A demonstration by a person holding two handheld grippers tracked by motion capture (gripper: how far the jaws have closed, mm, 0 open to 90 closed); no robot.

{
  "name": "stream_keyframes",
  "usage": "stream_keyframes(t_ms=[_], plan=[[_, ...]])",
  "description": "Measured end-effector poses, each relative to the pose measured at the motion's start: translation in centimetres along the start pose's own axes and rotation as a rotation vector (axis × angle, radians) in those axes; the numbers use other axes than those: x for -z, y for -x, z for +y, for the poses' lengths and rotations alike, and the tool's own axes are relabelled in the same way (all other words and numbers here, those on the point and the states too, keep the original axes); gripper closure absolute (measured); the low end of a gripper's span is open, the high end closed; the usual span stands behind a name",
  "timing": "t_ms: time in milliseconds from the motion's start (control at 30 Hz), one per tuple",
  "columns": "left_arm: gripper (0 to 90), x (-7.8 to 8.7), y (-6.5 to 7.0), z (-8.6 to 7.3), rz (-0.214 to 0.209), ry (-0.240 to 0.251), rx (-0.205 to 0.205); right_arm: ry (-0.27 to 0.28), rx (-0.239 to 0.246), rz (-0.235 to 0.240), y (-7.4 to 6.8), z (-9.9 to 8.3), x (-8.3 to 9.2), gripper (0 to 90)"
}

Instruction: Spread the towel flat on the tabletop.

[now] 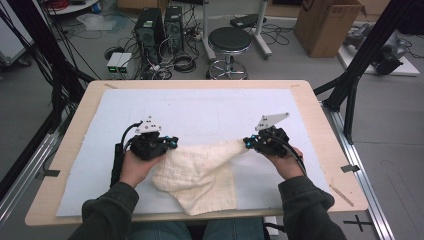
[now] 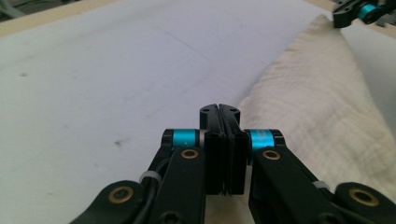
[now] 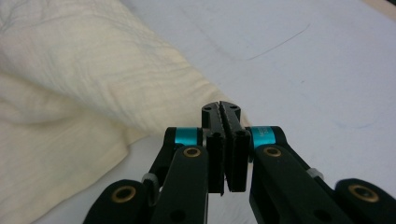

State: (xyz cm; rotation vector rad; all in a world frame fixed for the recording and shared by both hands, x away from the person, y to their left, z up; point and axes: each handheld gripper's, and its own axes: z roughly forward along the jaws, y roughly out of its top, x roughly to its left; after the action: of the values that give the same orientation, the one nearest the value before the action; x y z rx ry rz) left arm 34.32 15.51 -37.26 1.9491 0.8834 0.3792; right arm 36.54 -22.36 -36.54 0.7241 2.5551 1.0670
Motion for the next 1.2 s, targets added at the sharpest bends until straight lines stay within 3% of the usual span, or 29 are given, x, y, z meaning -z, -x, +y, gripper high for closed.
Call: stream_keyframes(t_ms=[67, 167, 200, 233, 267, 300, 433, 600, 767, 867, 933, 967, 1200], plan=[[88.3, -0.3, -1.2, 1.0, 0.054, 0.034, 0.010, -0.007, -0.003, -0.025, 1.0, 1.4, -0.4, 89.0], [87.7, -0.9, -3.3, 3.5, 0.174, 0.118, 0.032, 0.049, -0.046, -0.083, 3.3, 4.4, -0.9, 88.6], [82.7, -1.2, -4.0, 4.1, 0.216, 0.125, 0.042, 0.073, -0.065, -0.126, 4.1, 5.4, -1.1, 83.0], [74.1, -1.3, -4.8, 4.5, 0.223, 0.115, 0.076, 0.093, -0.092, -0.156, 4.9, 6.2, -1.3, 74.1], [71.2, -1.3, -5.4, 4.5, 0.211, 0.119, 0.112, 0.105, -0.135, -0.156, 5.7, 6.7, -1.6, 68.7], [69.9, -1.1, -5.8, 4.3, 0.208, 0.125, 0.117, 0.107, -0.163, -0.149, 6.1, 6.8, -1.9, 68.5], [63.8, -0.4, -6.4, 2.6, 0.173, 0.074, 0.095, 0.064, -0.139, -0.104, 5.2, 5.9, -3.1, 66.5], [62.0, 1.3, -6.2, -0.1, 0.128, 0.062, 0.090, 0.042, -0.109, -0.018, 3.2, 3.9, -3.7, 62.8], [60.7, 2.7, -4.8, -2.3, 0.068, 0.053, 0.065, 0.066, -0.070, 0.043, 1.3, 2.4, -3.3, 59.1], [60.6, 3.3, -3.6, -3.7, 0.035, 0.040, 0.035, 0.025, -0.065, 0.108, 0.1, 2.1, -3.0, 57.1], [60.6, 3.8, -2.8, -4.7, 0.020, 0.039, 0.023, 0.074, -0.021, 0.100, -1.0, 1.5, -2.6, 58.2], [60.6, 4.1, -2.6, -5.2, 0.008, 0.036, 0.020, 0.073, -0.015, 0.108, -1.4, 1.2, -2.5, 57.8], [61.6, 4.9, -0.5, -8.0, -0.049, 0.003, 0.012, 0.082, -0.025, 0.165, -3.2, -1.3, -2.5, 57.7]])
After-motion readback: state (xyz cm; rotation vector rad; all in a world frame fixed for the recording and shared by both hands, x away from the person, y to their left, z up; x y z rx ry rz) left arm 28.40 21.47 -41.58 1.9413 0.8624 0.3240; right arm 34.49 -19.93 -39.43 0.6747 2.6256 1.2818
